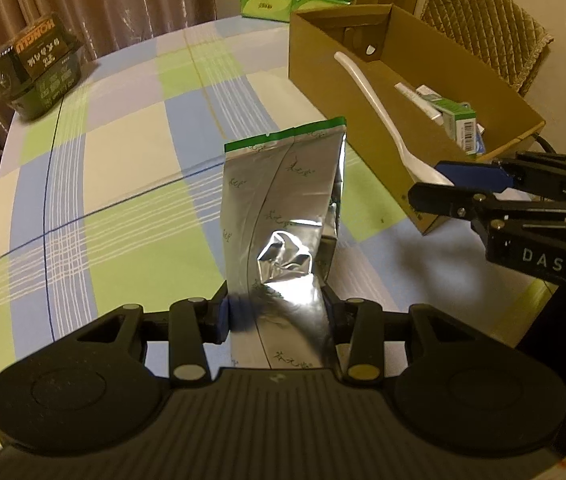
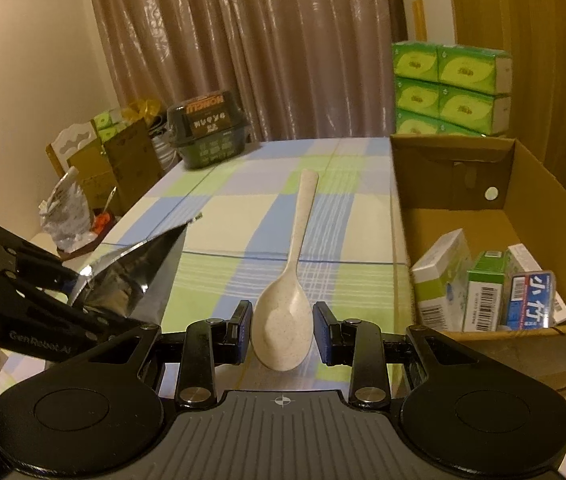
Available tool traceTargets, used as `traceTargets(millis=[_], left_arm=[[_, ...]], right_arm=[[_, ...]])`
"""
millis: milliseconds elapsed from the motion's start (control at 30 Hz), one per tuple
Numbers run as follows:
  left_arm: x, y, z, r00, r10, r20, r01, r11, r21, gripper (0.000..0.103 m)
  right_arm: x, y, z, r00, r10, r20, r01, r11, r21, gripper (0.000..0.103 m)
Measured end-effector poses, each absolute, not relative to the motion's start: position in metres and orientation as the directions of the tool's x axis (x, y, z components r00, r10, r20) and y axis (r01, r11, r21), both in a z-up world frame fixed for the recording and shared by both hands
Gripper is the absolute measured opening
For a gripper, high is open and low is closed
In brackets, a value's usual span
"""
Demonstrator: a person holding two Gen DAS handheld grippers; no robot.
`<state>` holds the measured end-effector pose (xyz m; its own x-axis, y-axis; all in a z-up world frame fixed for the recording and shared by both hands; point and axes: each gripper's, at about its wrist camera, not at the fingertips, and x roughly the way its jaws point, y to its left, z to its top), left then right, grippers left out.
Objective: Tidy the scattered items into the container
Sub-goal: 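Carry the foil bag and spoon over the cardboard box with both grippers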
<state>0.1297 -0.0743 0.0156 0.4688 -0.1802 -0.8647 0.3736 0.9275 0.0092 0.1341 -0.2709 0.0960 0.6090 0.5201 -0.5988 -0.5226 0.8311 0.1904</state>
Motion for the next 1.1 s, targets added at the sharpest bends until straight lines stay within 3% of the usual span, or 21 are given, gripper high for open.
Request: traceTargets(millis=[1100], left_arm=[[0.115, -0.077, 0.046, 0.517, -0.249, -0.819, 0.397, 0.918, -0.029, 0.037]], right_arm=[[0.107, -0.283, 0.123, 0.674, 0.458, -0.579, -0.492, 0.864, 0.111, 0.030]])
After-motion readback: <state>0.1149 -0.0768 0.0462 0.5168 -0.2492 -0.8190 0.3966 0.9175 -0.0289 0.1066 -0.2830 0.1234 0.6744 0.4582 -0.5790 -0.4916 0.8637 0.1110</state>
